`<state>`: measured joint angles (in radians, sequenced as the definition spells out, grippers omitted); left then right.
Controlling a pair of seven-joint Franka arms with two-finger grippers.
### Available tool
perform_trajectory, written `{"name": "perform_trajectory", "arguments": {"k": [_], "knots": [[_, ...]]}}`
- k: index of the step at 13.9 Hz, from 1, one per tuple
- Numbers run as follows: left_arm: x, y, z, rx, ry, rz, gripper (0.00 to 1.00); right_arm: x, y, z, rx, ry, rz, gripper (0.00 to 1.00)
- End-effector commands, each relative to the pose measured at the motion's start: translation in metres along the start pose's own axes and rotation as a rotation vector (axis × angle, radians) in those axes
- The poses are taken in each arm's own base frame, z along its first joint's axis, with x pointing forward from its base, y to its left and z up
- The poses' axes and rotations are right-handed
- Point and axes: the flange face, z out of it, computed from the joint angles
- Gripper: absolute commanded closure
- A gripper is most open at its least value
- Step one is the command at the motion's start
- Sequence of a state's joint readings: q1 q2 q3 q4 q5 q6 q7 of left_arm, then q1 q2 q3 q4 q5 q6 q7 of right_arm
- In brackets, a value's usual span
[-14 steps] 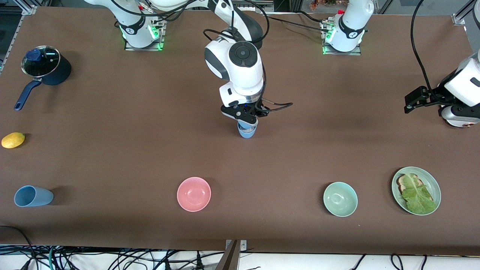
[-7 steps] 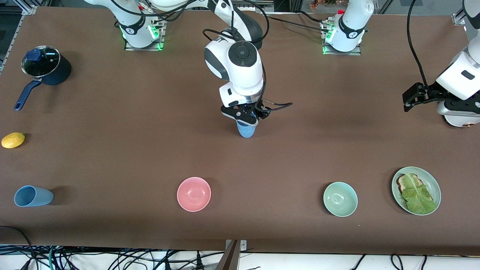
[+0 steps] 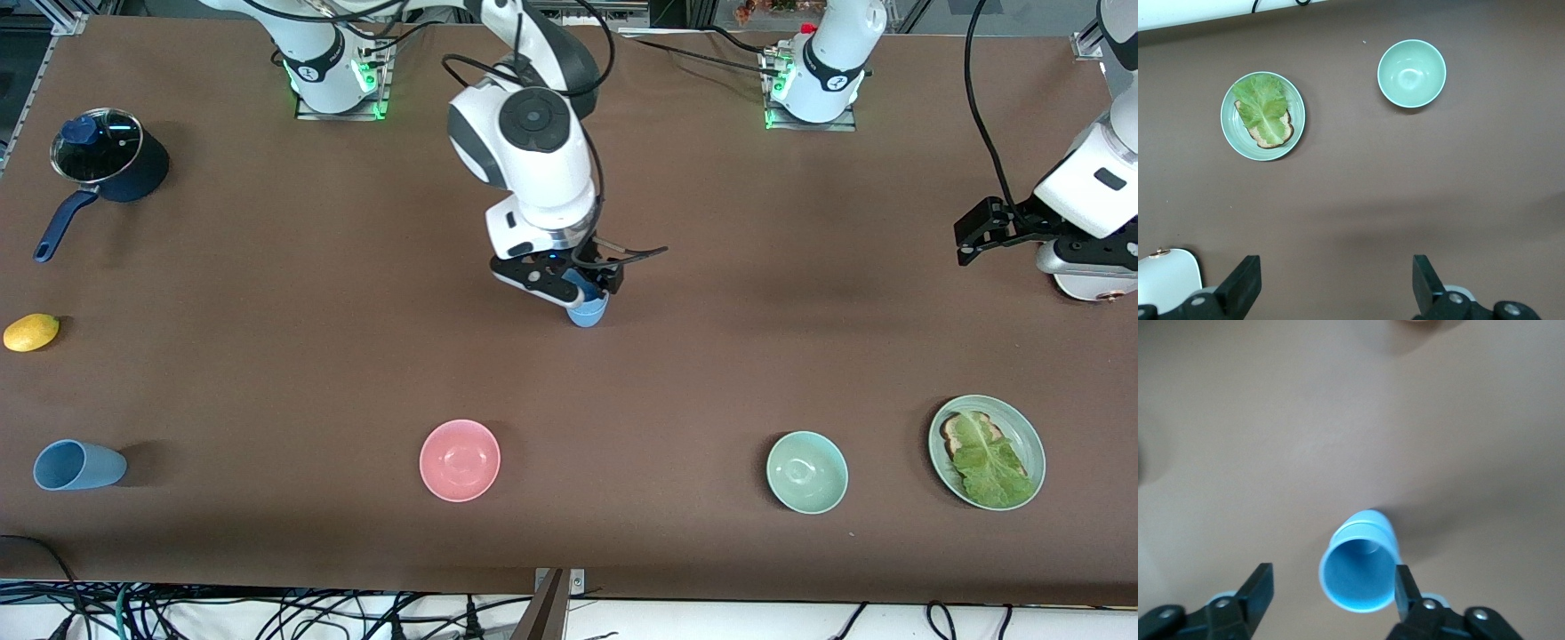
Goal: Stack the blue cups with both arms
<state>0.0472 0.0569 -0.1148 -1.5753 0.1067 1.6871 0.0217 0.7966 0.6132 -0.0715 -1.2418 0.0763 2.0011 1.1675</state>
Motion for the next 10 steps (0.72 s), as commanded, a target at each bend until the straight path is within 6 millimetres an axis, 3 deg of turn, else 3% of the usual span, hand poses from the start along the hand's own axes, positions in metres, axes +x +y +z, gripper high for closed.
{"name": "perform_trajectory", "arguments": {"k": [1, 6, 10], "knots": [[-0.001, 0.000, 0.000, -0.006, 0.003, -0.007, 0.00, 0.026, 0.047, -0.046, -0.036, -0.030, -0.063, 0.02], [-0.001, 0.001, 0.002, -0.011, -0.003, -0.009, 0.00, 0.102, 0.138, -0.124, -0.068, -0.140, -0.274, 0.01], [-0.001, -0.002, 0.006, -0.011, -0.010, -0.055, 0.00, 0.152, 0.217, -0.166, -0.069, -0.192, -0.434, 0.01]]}}
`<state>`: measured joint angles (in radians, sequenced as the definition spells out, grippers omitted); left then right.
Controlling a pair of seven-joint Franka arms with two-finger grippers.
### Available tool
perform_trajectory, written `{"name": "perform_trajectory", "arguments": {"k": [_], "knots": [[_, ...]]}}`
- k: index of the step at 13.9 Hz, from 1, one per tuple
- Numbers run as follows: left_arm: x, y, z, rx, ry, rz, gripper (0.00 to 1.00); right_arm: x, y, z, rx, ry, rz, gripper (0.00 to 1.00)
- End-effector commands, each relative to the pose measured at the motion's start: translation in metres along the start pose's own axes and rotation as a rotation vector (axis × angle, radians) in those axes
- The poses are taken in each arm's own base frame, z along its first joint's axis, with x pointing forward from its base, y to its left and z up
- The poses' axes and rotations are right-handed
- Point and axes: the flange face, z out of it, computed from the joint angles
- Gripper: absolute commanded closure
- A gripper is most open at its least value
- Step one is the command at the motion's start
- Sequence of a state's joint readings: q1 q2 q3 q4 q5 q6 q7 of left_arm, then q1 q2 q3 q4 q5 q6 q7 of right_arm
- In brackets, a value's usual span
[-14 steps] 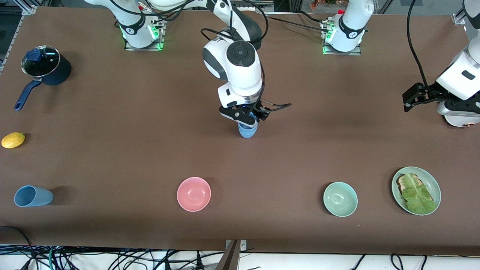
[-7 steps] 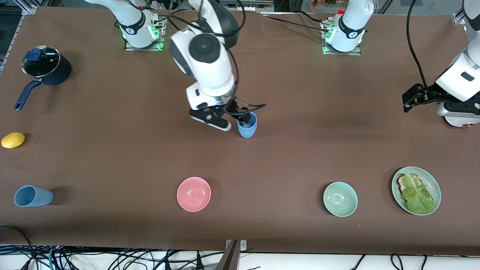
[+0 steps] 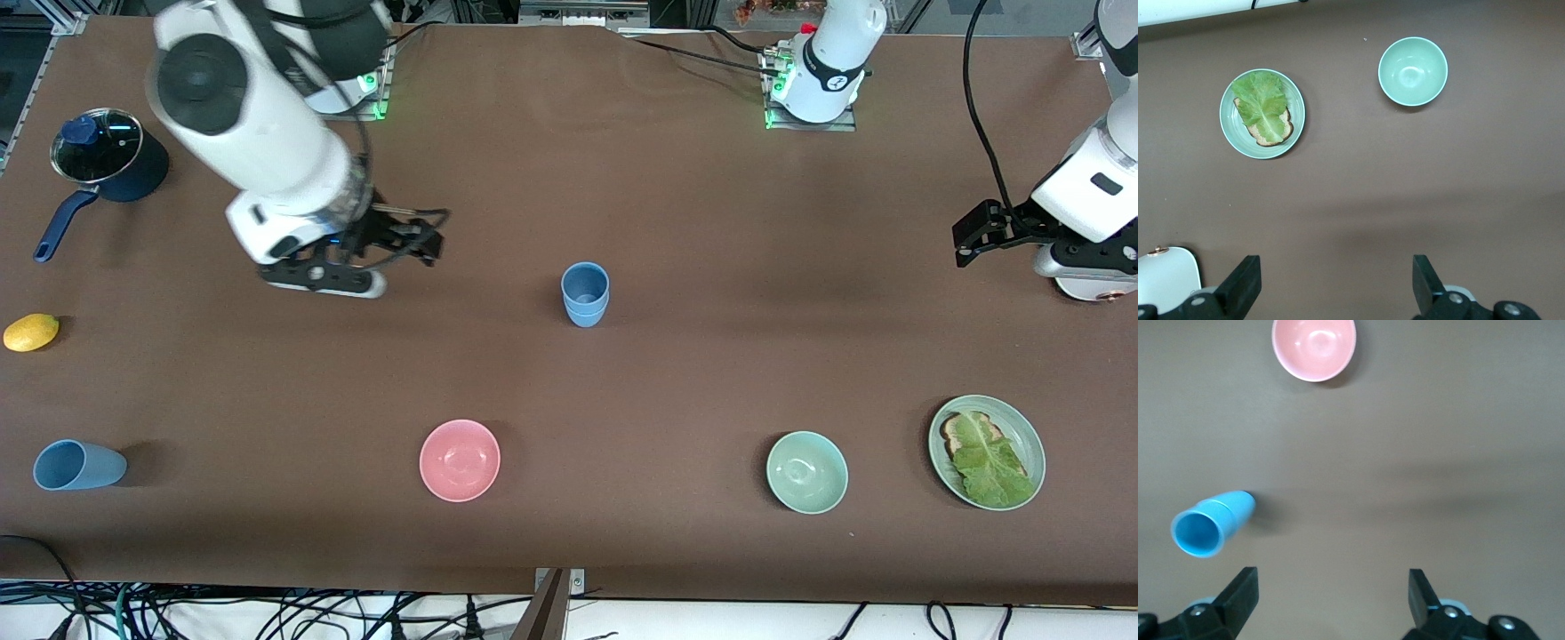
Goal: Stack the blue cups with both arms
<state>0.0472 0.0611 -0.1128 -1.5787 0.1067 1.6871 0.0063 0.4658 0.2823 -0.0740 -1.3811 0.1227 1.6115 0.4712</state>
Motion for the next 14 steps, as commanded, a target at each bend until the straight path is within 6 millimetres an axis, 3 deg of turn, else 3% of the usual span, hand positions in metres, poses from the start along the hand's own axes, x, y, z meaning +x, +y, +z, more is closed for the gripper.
{"name": "perform_trajectory", "arguments": {"k": [1, 4, 6, 10, 14], "knots": [[-0.002, -0.001, 0.002, -0.010, -0.004, -0.080, 0.00, -0.008, 0.060, -0.016, 0.025, -0.026, -0.117, 0.01], [-0.003, -0.001, 0.002, -0.022, -0.017, -0.117, 0.00, -0.010, 0.126, -0.027, 0.023, -0.019, -0.173, 0.01], [-0.006, -0.004, 0.002, -0.136, -0.039, -0.142, 0.00, -0.018, 0.160, -0.043, -0.001, -0.008, -0.187, 0.01], [-0.006, -0.012, 0.003, -0.181, -0.040, -0.167, 0.00, -0.026, 0.190, -0.065, -0.064, 0.013, -0.195, 0.01], [-0.006, -0.011, 0.005, -0.178, -0.040, -0.133, 0.00, -0.026, 0.193, -0.067, -0.064, 0.014, -0.187, 0.01]]}}
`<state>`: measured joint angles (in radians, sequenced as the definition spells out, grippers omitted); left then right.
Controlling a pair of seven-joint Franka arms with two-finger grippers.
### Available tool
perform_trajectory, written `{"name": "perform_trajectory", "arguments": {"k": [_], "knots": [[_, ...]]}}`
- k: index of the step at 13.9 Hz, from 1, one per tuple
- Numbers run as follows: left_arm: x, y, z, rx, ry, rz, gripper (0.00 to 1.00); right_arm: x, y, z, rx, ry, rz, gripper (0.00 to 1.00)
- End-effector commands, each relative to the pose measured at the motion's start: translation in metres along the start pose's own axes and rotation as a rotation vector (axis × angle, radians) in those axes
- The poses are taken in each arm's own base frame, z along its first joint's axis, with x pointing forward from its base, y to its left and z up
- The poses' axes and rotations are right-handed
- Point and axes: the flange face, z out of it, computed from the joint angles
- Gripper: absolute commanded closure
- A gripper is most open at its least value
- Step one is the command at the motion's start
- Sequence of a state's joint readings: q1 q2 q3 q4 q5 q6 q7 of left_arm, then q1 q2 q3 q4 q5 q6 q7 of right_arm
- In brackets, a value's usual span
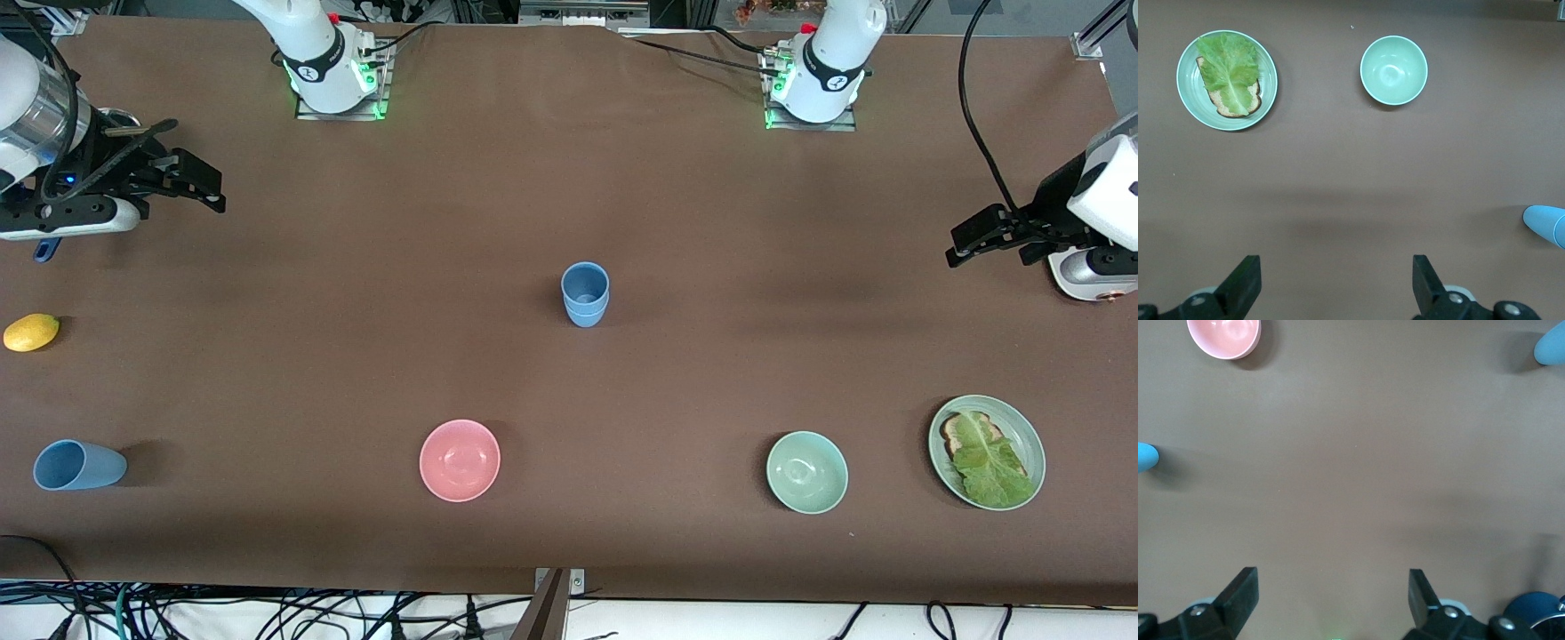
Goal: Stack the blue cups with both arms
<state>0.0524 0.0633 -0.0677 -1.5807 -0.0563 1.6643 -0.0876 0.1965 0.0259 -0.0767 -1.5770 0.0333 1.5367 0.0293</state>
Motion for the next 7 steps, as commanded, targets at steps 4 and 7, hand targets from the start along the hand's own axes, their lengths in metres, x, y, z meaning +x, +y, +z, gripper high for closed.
{"name": "perform_trajectory", "arguments": {"k": [4, 7], "knots": [[-0.0035, 0.0061, 0.0054, -0.019, -0.022, 0.055, 0.00, -0.0062, 0.0049, -0.0077, -0.026, -0.012, -0.010, 0.00], [-0.0039, 0.0065, 0.0077, -0.006, -0.026, 0.060, 0.00, -0.0057, 0.0045, -0.0076, -0.031, -0.011, -0.007, 0.00]]}}
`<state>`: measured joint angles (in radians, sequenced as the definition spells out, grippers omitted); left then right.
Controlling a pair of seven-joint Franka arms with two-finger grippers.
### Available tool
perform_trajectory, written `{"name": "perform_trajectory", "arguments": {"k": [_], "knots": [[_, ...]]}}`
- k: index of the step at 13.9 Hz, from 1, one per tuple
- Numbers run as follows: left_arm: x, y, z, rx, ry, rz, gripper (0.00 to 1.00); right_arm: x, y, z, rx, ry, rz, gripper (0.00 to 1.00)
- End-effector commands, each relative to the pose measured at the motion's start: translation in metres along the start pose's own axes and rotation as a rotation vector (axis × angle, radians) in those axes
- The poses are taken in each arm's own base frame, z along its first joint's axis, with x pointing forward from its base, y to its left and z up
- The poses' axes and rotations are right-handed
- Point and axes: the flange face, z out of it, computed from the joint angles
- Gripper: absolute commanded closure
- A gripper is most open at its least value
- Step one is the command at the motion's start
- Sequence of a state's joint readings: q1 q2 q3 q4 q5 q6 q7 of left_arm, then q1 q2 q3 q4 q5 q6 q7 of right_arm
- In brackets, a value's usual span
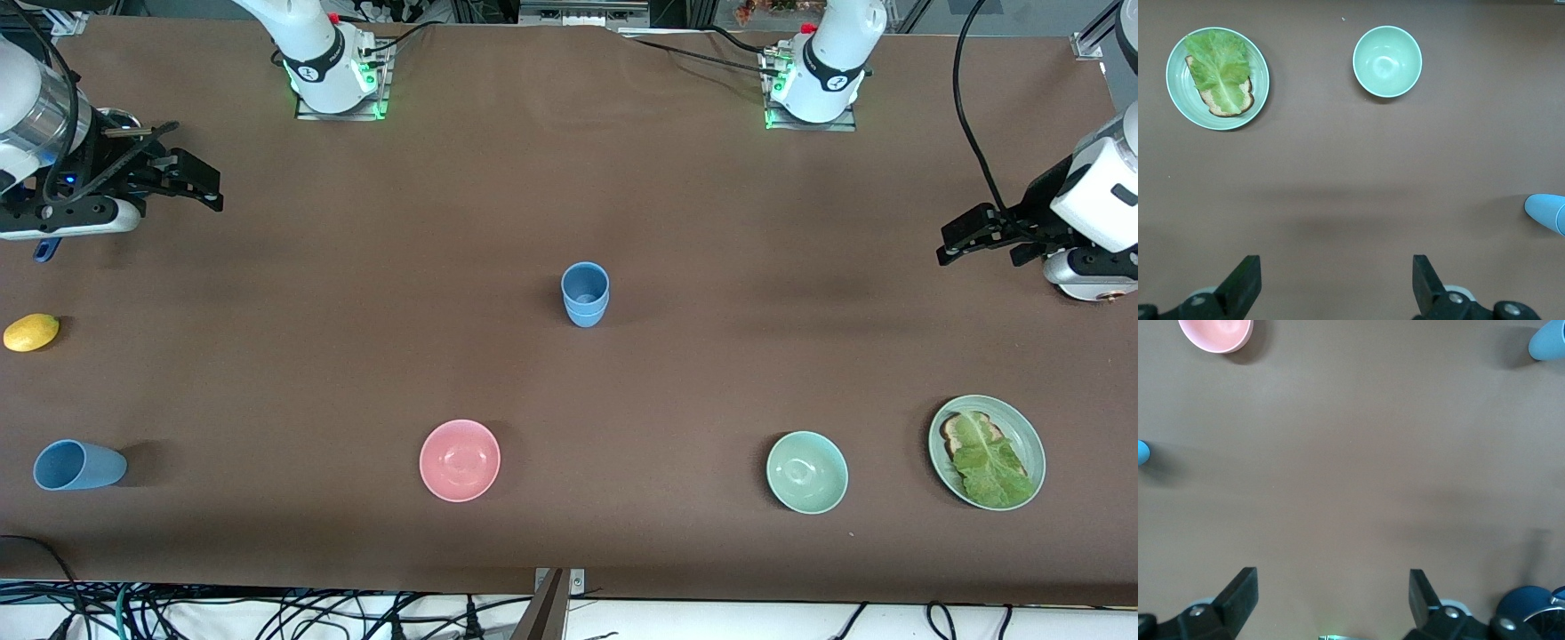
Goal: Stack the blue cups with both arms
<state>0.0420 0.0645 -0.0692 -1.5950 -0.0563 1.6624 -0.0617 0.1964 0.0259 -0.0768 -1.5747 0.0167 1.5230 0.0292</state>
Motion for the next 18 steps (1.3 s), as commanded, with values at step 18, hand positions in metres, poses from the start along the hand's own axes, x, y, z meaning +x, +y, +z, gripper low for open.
{"name": "perform_trajectory", "arguments": {"k": [18], "knots": [[0.000, -0.023, -0.048, 0.040, 0.094, -0.023, 0.00, -0.001, 0.004, -0.016, -0.019, 0.020, -0.002, 0.00]]}}
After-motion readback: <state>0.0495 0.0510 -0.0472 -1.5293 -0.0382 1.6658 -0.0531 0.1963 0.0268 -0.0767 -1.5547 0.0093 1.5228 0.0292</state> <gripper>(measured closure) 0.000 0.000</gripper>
